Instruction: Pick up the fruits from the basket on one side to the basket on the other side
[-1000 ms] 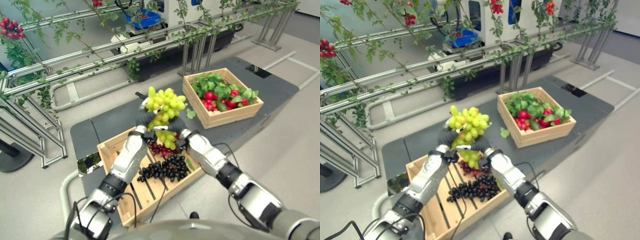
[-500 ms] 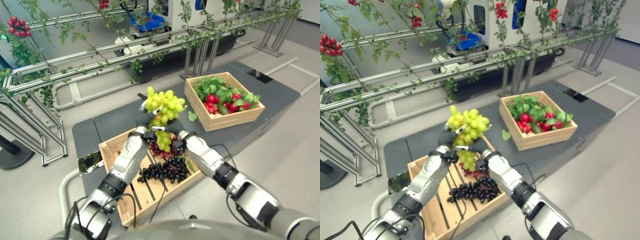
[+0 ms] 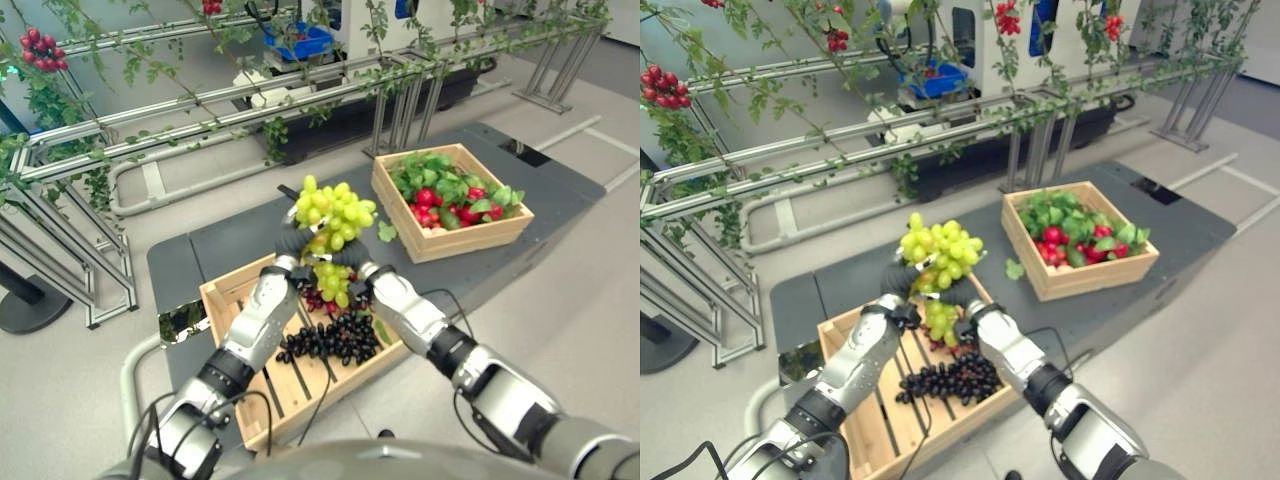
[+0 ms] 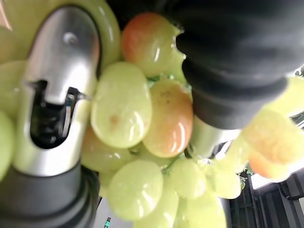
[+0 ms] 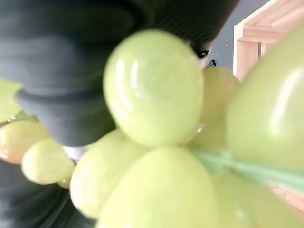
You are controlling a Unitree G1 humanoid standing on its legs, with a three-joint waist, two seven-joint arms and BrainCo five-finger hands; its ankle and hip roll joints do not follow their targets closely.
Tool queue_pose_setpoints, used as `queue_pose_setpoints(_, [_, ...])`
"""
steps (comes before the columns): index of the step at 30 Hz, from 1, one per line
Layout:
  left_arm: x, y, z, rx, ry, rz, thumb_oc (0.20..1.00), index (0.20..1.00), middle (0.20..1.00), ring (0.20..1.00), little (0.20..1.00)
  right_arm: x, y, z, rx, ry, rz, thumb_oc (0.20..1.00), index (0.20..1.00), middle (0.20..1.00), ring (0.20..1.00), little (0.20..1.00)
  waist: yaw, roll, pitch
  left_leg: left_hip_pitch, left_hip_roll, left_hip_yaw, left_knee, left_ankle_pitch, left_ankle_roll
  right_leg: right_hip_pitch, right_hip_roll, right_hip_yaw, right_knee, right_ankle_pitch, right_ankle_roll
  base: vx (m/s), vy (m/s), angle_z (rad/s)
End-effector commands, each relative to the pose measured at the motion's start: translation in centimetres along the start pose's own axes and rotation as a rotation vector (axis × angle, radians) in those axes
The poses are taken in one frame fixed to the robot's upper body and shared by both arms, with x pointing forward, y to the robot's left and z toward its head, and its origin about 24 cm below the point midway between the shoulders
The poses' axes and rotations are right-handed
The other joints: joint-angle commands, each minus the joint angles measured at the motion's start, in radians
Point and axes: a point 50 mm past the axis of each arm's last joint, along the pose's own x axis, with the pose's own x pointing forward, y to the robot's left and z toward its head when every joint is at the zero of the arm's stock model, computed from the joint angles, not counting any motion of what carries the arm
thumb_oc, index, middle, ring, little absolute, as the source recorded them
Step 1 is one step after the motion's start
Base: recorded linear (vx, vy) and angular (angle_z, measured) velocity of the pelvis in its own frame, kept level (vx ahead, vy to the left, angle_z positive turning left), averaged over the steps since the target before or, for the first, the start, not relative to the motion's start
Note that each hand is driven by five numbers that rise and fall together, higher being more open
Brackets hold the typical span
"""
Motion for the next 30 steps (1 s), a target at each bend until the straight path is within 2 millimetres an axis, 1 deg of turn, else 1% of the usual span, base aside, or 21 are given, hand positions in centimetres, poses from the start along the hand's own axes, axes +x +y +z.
queue_pose_setpoints(1, [1.6,-8.3,5.5,-0.07,-0.265,-0.312,1.0,1.0,1.0,1.0,1.0,2.2,2.7,3.9,0.015,-0.134,0.053,0.2,0.2,0.2,0.2,0.2,0.015,-0.031,0.002,-0.111,-0.03,-0.009,0.053,0.036,0.015,0.053,-0.001,-0.007,0.123,-0.232,0.043,0.0,0.0,0.0])
queue_pose_setpoints(4, [1.3,-7.4,6.0,-0.061,-0.297,-0.278,1.0,1.0,1.0,1.0,1.0,1.8,1.7,4.0,0.008,-0.155,0.012,0.2,0.2,0.2,0.2,0.2,0.016,-0.033,0.006,-0.114,-0.028,-0.011,0.05,0.041,0.013,0.05,0.002,-0.007,0.118,-0.23,0.042,0.0,0.0,0.0])
queue_pose_setpoints(5, [1.3,-7.4,5.9,-0.061,-0.296,-0.278,1.0,1.0,1.0,1.0,1.0,1.8,1.7,3.9,0.008,-0.155,0.012,0.2,0.2,0.2,0.2,0.2,0.015,-0.033,0.006,-0.115,-0.028,-0.012,0.05,0.042,0.013,0.05,0.002,-0.007,0.117,-0.23,0.042,-0.03,-0.002,0.0])
queue_pose_setpoints(6, [1.0,-6.3,6.2,-0.08,-0.315,-0.244,1.0,1.0,1.0,1.0,1.0,1.3,0.5,4.1,-0.002,-0.176,-0.028,0.2,0.2,0.2,0.2,0.2,0.015,-0.036,0.009,-0.119,-0.028,-0.015,0.046,0.044,0.014,0.045,0.004,-0.008,0.111,-0.225,0.041,0.0,0.0,0.0])
queue_pose_setpoints(8, [0.8,-5.9,6.2,-0.078,-0.317,-0.234,1.0,1.0,1.0,1.0,1.0,1.1,0.1,4.1,-0.006,-0.184,-0.042,0.2,0.2,0.2,0.2,0.2,0.015,-0.037,0.01,-0.12,-0.027,-0.016,0.045,0.045,0.014,0.043,0.005,-0.007,0.109,-0.224,0.041,-0.01,0.001,0.02])
queue_pose_setpoints(11, [0.1,-3.7,6.5,-0.075,-0.341,-0.18,1.0,1.0,1.0,1.0,1.0,-0.4,-2.9,4.0,-0.019,-0.218,-0.148,0.2,0.2,0.2,0.2,0.2,0.02,-0.048,0.022,-0.137,-0.031,-0.023,0.058,0.046,0.012,0.036,0.004,-0.012,0.099,-0.215,0.041,-0.06,-0.002,0.02])
queue_pose_setpoints(12, [-0.4,-2.0,6.6,-0.062,-0.35,-0.15,1.0,1.0,1.0,1.0,1.0,-1.8,-5.1,3.7,-0.033,-0.227,-0.225,0.2,0.2,0.2,0.2,0.2,0.021,-0.072,0.037,-0.16,-0.071,-0.033,0.144,-0.012,0.025,0.022,-0.019,-0.012,0.101,-0.202,0.043,-0.1,0.0,0.02])
queue_pose_setpoints(13, [-0.5,-2.0,6.6,-0.062,-0.349,-0.15,1.0,1.0,1.0,1.0,1.0,-1.9,-5.1,3.7,-0.032,-0.225,-0.225,0.2,0.2,0.2,0.2,0.2,0.021,-0.071,0.036,-0.165,-0.071,-0.034,0.154,-0.019,0.026,0.022,-0.019,-0.012,0.102,-0.203,0.044,-0.09,0.009,0.07])
queue_pose_setpoints(14, [-0.7,-1.1,6.4,-0.061,-0.344,-0.128,1.0,1.0,1.0,1.0,1.0,-2.3,-5.7,3.4,-0.034,-0.221,-0.244,0.2,0.2,0.2,0.2,0.2,0.021,-0.081,0.037,-0.168,-0.09,-0.037,0.195,-0.047,0.033,0.015,-0.027,-0.008,0.105,-0.197,0.043,-0.03,0.022,0.09])
queue_pose_setpoints(15, [-0.8,-0.7,6.3,-0.055,-0.345,-0.123,1.0,1.0,1.0,1.0,1.0,-2.8,-6.4,2.7,-0.03,-0.201,-0.274,0.2,0.2,0.2,0.2,0.2,0.03,-0.092,0.041,-0.171,-0.139,-0.068,0.254,-0.093,0.048,0.012,-0.04,-0.004,0.104,-0.191,0.046,-0.06,0.007,0.08])
queue_pose_setpoints(16, [-0.9,0.0,6.3,-0.04,-0.349,-0.106,1.0,1.0,1.0,1.0,1.0,-3.2,-7.0,2.7,-0.03,-0.209,-0.298,0.2,0.2,0.2,0.2,0.2,0.035,-0.109,0.046,-0.166,-0.198,-0.094,0.295,-0.138,0.072,0.005,-0.053,0.005,0.104,-0.18,0.044,-0.06,0.011,-0.05])
queue_pose_setpoints(17, [-1.3,1.0,6.4,-0.019,-0.354,-0.079,1.0,1.0,1.0,1.0,1.0,-3.8,-7.6,2.6,-0.023,-0.217,-0.319,0.2,0.2,0.2,0.2,0.2,0.04,-0.116,0.054,-0.164,-0.251,-0.115,0.33,-0.169,0.093,0.004,-0.053,0.012,0.106,-0.177,0.044,-0.05,0.011,-0.17])
queue_pose_setpoints(18, [-1.8,1.8,6.3,-0.009,-0.359,-0.05,1.0,1.0,1.0,1.0,1.0,-4.4,-8.2,2.5,-0.024,-0.223,-0.343,0.2,0.2,0.2,0.2,0.2,0.043,-0.121,0.058,-0.162,-0.29,-0.129,0.337,-0.193,0.113,-0.002,-0.051,0.022,0.107,-0.171,0.042,-0.04,0.056,-0.37])
queue_pose_setpoints(19, [-2.2,2.5,5.8,-0.006,-0.343,-0.029,1.0,1.0,1.0,1.0,1.0,-5.2,-8.8,2.0,-0.023,-0.209,-0.372,0.2,0.2,0.2,0.2,0.2,0.044,-0.121,0.058,-0.167,-0.314,-0.133,0.35,-0.205,0.13,-0.004,-0.049,0.029,0.109,-0.168,0.041,-0.02,0.046,-0.28])
queue_pose_setpoints(20, [-2.2,2.5,5.8,-0.006,-0.342,-0.029,1.0,1.0,1.0,1.0,1.0,-5.2,-8.8,2.0,-0.023,-0.209,-0.372,0.2,0.2,0.2,0.2,0.2,0.044,-0.121,0.058,-0.168,-0.314,-0.133,0.351,-0.205,0.13,-0.004,-0.049,0.029,0.109,-0.168,0.041,-0.02,0.124,-0.11])
queue_pose_setpoints(21, [-3.1,4.0,4.7,0.003,-0.307,0.021,1.0,1.0,1.0,1.0,1.0,-6.8,-10.2,1.2,-0.03,-0.195,-0.434,0.2,0.2,0.2,0.2,0.2,0.033,-0.117,0.052,-0.17,-0.295,-0.102,0.347,-0.209,0.139,-0.013,-0.048,0.035,0.111,-0.163,0.047,-0.01,0.09,0.11])
queue_pose_setpoints(22, [-3.1,4.0,4.7,0.003,-0.306,0.021,1.0,1.0,1.0,1.0,1.0,-6.8,-10.1,1.2,-0.03,-0.195,-0.434,0.2,0.2,0.2,0.2,0.2,0.034,-0.117,0.052,-0.17,-0.295,-0.102,0.347,-0.209,0.139,-0.013,-0.048,0.035,0.111,-0.163,0.047,0.03,0.177,0.14])
queue_pose_setpoints(23, [-3.8,5.3,3.7,0.021,-0.268,0.067,1.0,1.0,1.0,1.0,1.0,-8.4,-10.9,0.4,-0.042,-0.18,-0.47,0.2,0.2,0.2,0.2,0.2,0.03,-0.119,0.033,-0.14,-0.305,-0.105,0.305,-0.209,0.158,-0.006,-0.051,0.04,0.11,-0.164,0.054,0.05,0.139,0.0])
queue_pose_setpoints(26, [-4.9,7.4,1.8,0.052,-0.18,0.15,1.0,1.0,1.0,1.0,1.0,-10.3,-12.0,-0.4,-0.07,-0.152,-0.523,0.2,0.2,0.2,0.2,0.2,0.025,-0.122,0.02,-0.102,-0.297,-0.091,0.226,-0.187,0.165,-0.006,-0.057,0.047,0.113,-0.157,0.072,0.02,0.149,-0.1])
queue_pose_setpoints(28, [-5.8,8.4,1.0,0.072,-0.141,0.183,1.0,1.0,1.0,1.0,1.0,-12.1,-12.7,-1.4,-0.046,-0.126,-0.575,0.2,0.2,0.2,0.2,0.2,0.021,-0.123,0.011,-0.073,-0.285,-0.077,0.15,-0.161,0.166,-0.015,-0.061,0.055,0.11,-0.144,0.085,-0.02,0.129,-0.08])
queue_pose_setpoints(30, [-6.2,9.0,0.6,0.079,-0.122,0.203,1.0,1.0,1.0,1.0,1.0,-12.8,-12.9,-2.0,-0.044,-0.107,-0.594,0.2,0.2,0.2,0.2,0.2,0.015,-0.127,0.004,-0.058,-0.278,-0.068,0.109,-0.145,0.166,-0.025,-0.061,0.063,0.106,-0.132,0.093,-0.04,0.091,-0.12])
